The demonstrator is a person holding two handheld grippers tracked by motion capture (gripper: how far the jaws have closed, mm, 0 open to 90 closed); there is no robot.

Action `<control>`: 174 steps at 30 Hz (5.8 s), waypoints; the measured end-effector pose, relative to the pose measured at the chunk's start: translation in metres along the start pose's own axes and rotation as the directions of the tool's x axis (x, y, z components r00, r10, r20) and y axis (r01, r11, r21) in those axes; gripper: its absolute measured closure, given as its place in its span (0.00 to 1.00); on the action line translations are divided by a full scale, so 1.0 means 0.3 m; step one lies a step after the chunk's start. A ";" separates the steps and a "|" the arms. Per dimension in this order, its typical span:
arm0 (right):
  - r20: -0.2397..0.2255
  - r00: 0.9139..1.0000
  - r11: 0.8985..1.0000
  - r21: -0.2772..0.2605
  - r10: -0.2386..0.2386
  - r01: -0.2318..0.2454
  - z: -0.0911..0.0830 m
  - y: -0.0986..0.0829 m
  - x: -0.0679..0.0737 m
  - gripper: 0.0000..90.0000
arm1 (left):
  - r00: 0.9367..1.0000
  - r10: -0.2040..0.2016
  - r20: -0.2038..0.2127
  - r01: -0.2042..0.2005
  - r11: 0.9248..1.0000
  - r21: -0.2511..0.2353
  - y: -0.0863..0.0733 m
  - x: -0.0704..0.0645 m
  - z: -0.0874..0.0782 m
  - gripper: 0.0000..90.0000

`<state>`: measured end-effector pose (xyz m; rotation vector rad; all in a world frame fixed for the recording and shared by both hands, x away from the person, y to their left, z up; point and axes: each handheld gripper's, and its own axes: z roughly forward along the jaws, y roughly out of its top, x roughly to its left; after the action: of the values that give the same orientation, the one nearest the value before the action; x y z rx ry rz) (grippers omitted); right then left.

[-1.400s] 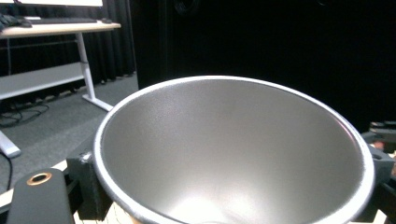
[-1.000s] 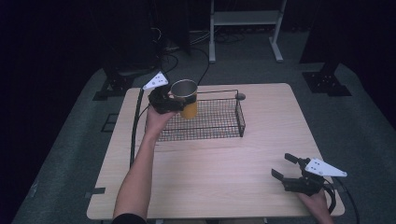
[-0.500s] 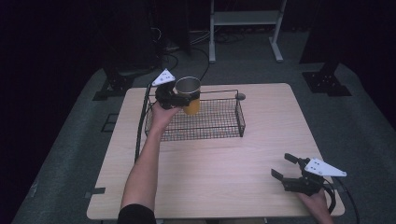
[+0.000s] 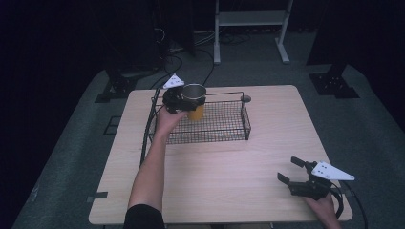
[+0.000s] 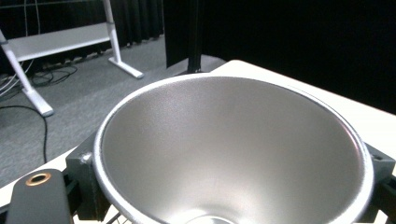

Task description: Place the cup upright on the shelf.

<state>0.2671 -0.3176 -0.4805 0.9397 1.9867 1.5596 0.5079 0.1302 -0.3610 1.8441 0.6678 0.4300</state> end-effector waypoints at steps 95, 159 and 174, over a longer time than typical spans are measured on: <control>-0.007 1.000 1.000 -0.002 -0.001 0.001 -0.001 0.000 -0.001 0.15 | 0.995 0.096 -0.032 -0.079 0.935 0.345 -0.077 0.012 0.058 0.03; -0.017 1.000 1.000 0.004 -0.008 0.008 0.001 0.000 0.000 0.15 | 0.992 0.117 -0.054 -0.113 0.991 0.072 -0.044 -0.075 -0.190 0.04; -0.016 1.000 1.000 0.004 -0.008 0.009 0.002 0.000 0.000 0.15 | 0.993 0.109 -0.045 -0.106 0.993 0.056 -0.100 -0.110 -0.231 0.04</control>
<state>0.2674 -0.3172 -0.4807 0.9220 2.0036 1.5635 0.4347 0.1679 -0.3636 1.9314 0.6191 0.5331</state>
